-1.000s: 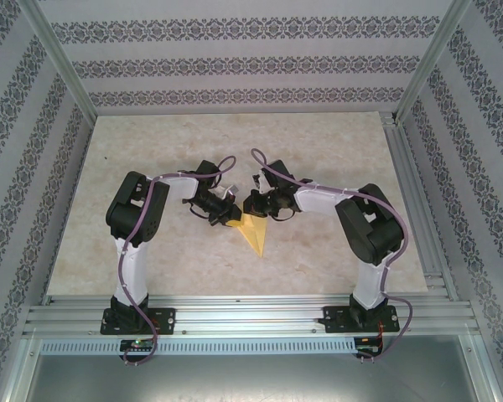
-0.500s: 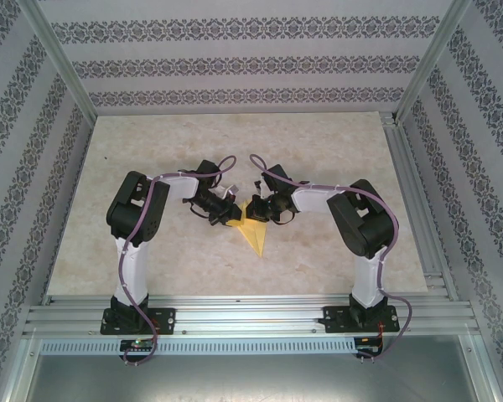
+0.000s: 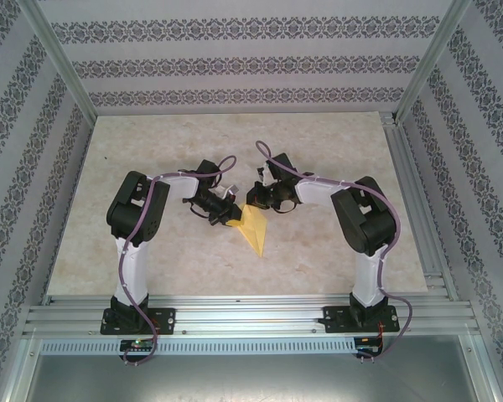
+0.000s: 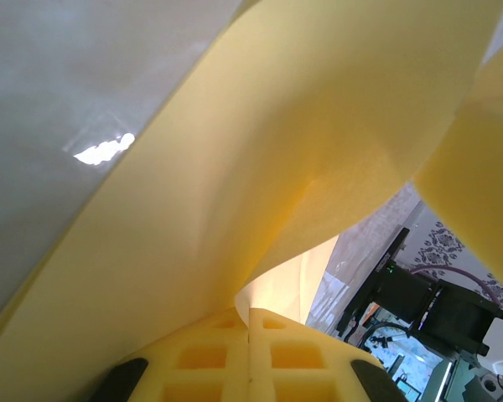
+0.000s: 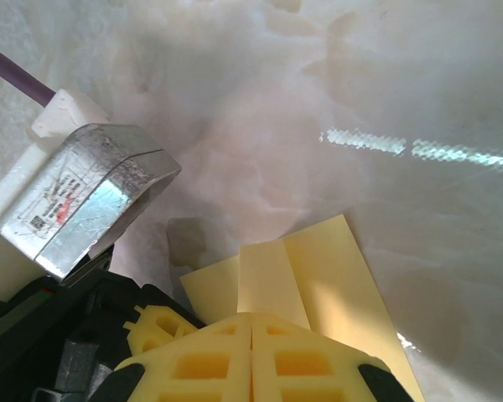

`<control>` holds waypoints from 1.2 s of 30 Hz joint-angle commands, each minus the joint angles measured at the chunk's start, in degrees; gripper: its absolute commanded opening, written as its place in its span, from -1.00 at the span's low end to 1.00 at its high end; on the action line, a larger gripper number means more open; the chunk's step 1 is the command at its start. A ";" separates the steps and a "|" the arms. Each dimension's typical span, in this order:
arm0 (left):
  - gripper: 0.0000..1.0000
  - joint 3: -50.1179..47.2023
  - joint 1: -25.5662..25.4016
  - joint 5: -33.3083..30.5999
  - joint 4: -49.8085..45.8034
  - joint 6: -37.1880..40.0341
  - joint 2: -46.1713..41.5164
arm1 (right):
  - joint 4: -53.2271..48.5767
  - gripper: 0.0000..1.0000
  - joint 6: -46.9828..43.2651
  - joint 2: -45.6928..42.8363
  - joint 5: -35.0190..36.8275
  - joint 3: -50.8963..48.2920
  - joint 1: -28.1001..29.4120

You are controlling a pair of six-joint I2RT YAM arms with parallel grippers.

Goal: Fold a paper plane with a square sheet of paper (pick it up from the middle)
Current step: Fold the wing for the fifth time at the center of the table.

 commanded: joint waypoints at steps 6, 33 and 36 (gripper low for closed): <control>-0.97 -1.32 0.78 -7.42 -0.17 1.49 4.06 | -5.25 -0.85 -2.05 6.41 2.59 4.73 0.63; -0.98 -1.77 0.73 -8.37 0.14 0.44 4.33 | -9.82 -0.70 -3.84 0.13 3.91 7.58 1.00; -0.98 -1.56 0.78 -8.25 -0.03 0.42 4.61 | -7.74 -0.70 -2.61 -6.79 3.21 0.43 1.35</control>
